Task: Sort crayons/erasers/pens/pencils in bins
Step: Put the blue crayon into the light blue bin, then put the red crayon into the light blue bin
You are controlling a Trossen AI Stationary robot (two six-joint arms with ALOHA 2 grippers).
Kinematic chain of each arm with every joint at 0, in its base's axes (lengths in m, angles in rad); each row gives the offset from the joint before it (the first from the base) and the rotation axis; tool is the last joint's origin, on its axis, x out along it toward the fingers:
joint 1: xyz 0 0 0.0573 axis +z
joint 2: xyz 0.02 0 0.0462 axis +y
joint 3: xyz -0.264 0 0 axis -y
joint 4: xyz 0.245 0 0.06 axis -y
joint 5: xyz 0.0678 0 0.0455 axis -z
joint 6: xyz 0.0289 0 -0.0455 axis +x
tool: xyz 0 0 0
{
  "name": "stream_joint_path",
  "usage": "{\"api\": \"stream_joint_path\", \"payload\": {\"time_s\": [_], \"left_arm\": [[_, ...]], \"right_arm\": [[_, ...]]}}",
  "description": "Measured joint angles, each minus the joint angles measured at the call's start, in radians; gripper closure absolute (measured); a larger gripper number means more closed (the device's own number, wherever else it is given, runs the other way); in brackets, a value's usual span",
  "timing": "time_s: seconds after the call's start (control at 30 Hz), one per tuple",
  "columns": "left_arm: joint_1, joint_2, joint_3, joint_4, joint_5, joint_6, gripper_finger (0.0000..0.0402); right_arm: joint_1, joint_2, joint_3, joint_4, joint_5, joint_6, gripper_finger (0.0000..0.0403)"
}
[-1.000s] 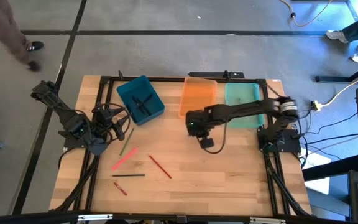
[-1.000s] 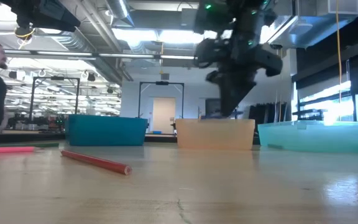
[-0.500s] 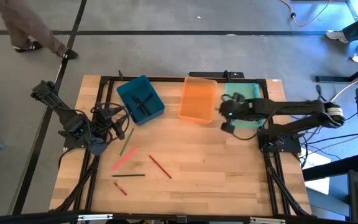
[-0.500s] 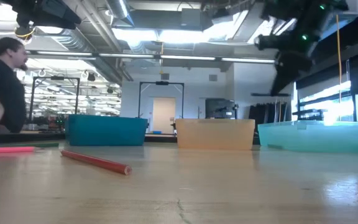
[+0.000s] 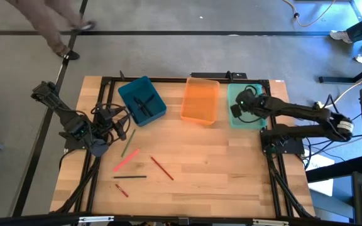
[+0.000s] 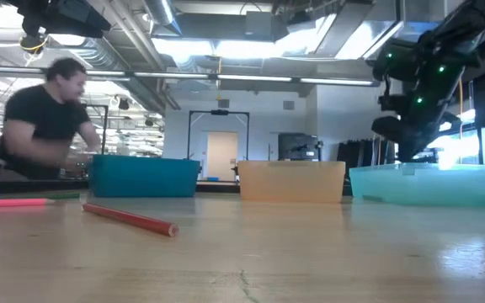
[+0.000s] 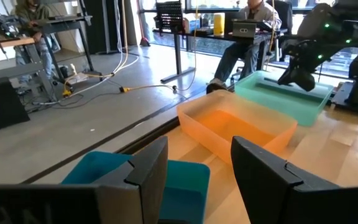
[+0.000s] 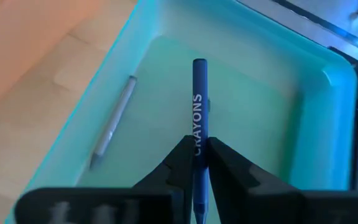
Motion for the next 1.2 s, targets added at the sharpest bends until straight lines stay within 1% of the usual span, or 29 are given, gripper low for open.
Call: {"api": "stream_joint_path", "payload": {"time_s": [0.13,0.2,0.43,0.57,0.73,0.87,1.1,1.2], "left_arm": [[0.0,0.0,0.0,0.0,-0.011,-0.002,0.0231],[0.0,0.0,0.0,0.0,-0.014,-0.002,0.0231],[0.0,0.0,0.0,0.0,-0.009,-0.003,0.0231],[0.0,0.0,0.0,0.0,-0.009,-0.002,0.0231],[0.0,0.0,0.0,0.0,-0.012,-0.001,0.0231],[0.0,0.0,0.0,-0.001,-0.013,0.006,0.0231],[0.0,0.0,0.0,-0.003,-0.008,0.006,0.0231],[0.0,0.0,0.0,-0.003,0.01,0.007,0.0231]], "right_arm": [[-0.062,0.0,-0.021,0.077,-0.071,-0.01,0.035],[-0.088,0.0,-0.035,0.101,-0.089,-0.011,0.035],[-0.151,0.0,-0.072,0.14,-0.171,-0.025,0.0349],[-0.153,0.0,-0.072,0.161,-0.184,-0.041,0.0349],[-0.15,0.0,-0.069,0.239,-0.196,-0.124,0.0349],[-0.149,0.0,-0.034,0.261,-0.277,-0.171,0.0349],[-0.138,0.0,0.064,0.272,-0.463,-0.209,0.0349],[-0.092,0.0,0.108,0.283,-0.485,-0.24,0.0349]]}}
